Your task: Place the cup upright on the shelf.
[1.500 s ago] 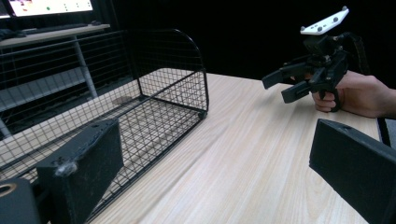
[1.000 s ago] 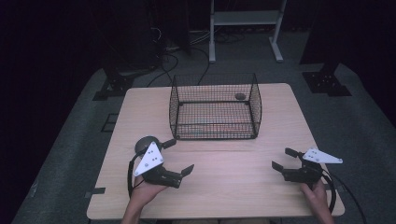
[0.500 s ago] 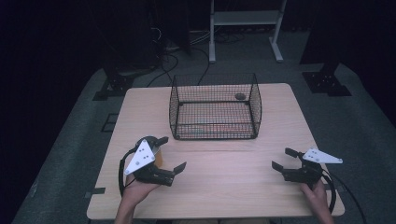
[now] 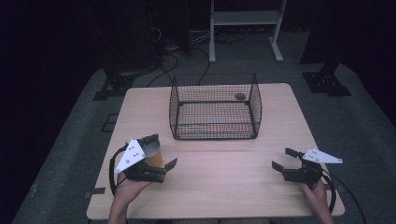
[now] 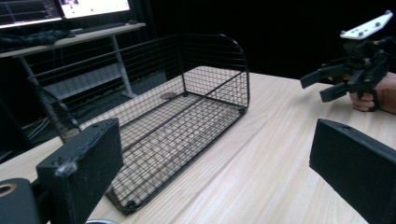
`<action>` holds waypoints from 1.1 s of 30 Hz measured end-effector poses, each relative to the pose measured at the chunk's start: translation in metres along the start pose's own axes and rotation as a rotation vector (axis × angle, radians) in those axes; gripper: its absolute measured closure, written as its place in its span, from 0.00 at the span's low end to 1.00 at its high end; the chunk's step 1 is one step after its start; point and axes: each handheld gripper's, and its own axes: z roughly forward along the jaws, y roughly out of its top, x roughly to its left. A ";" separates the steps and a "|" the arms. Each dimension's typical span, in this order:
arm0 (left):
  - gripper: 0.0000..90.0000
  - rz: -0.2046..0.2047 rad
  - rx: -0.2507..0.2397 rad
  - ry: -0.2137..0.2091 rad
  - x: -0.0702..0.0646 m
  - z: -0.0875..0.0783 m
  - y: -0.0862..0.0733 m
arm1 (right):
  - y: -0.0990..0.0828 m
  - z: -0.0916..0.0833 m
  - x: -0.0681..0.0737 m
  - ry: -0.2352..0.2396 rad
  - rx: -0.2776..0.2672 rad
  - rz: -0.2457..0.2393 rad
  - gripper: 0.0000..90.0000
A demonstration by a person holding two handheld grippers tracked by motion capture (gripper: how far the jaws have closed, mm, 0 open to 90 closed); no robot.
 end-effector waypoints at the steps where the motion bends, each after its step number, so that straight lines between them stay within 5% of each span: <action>1: 0.03 -0.002 0.000 0.006 0.001 -0.001 0.000 | 0.000 0.000 0.000 0.000 0.000 0.000 0.14; 18: 0.02 -0.040 0.016 0.118 0.032 -0.020 -0.021 | 0.000 0.000 0.000 -0.001 0.000 0.000 0.14; 33: 0.01 -0.092 0.071 0.149 0.050 -0.020 -0.048 | 0.000 0.000 0.000 -0.001 0.000 0.000 0.14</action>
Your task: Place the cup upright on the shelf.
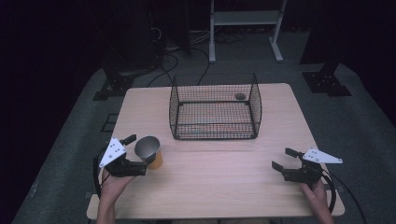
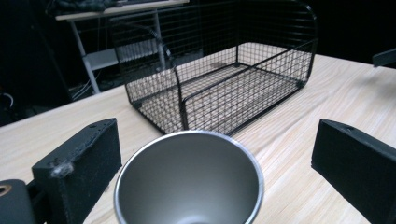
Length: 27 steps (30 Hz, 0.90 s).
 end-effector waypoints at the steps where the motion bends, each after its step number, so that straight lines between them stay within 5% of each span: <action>1: 0.01 0.000 0.000 0.000 0.000 0.000 0.000 | 0.000 0.000 0.000 0.000 0.000 0.000 0.14; 14: 0.01 -0.044 0.063 0.018 0.010 0.008 -0.016 | 0.000 0.000 0.000 0.000 0.000 -0.001 0.14; 27: 0.01 -0.042 0.114 0.012 0.010 0.019 -0.023 | 0.000 0.000 0.000 0.000 0.001 -0.004 0.14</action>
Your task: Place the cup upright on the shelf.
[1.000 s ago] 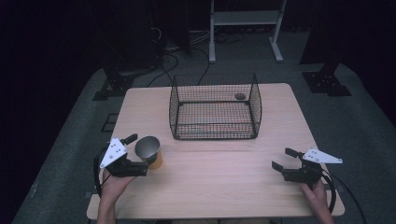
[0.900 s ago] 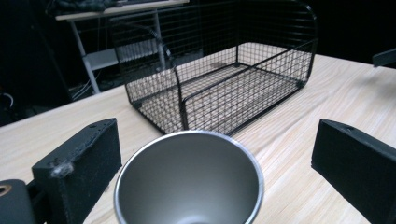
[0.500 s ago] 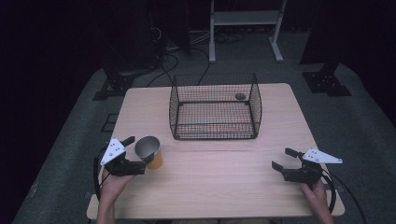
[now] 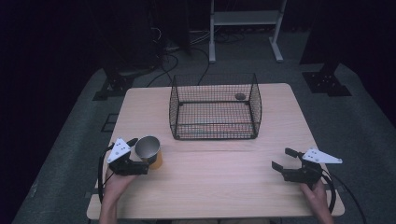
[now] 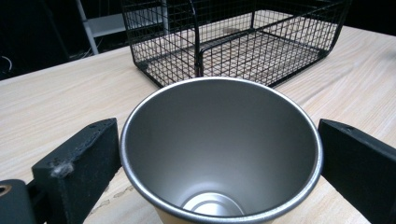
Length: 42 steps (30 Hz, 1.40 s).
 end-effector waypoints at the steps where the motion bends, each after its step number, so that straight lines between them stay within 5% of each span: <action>1: 0.01 0.002 0.005 0.001 0.000 0.001 0.000 | 0.000 0.000 0.000 0.000 0.000 0.000 0.14; 15: 0.02 0.010 0.064 -0.003 -0.002 0.014 -0.005 | 0.000 0.000 0.000 -0.003 0.001 -0.004 0.14; 20: 0.14 0.031 0.061 0.000 -0.002 0.013 -0.006 | 0.000 0.000 0.001 -0.003 0.001 -0.004 0.14; 26: 0.14 0.036 0.065 -0.004 -0.004 0.012 -0.005 | 0.000 0.000 0.001 -0.004 0.002 -0.005 0.14; 42: 0.14 0.078 -0.012 -0.086 -0.024 0.008 0.018 | 0.000 0.001 0.001 -0.009 0.007 -0.005 0.14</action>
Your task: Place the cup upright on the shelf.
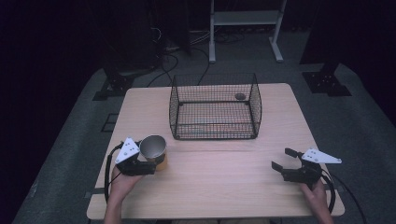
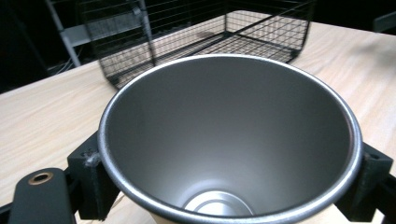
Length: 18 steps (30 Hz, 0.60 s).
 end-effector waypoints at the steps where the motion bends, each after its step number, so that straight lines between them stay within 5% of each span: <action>1: 0.14 -0.001 -0.007 -0.009 -0.001 0.001 0.001 | 0.000 0.000 0.000 0.000 0.000 -0.001 0.14; 18: 0.14 0.042 -0.020 -0.158 -0.026 0.027 0.030 | 0.000 0.001 0.000 -0.001 0.004 -0.006 0.14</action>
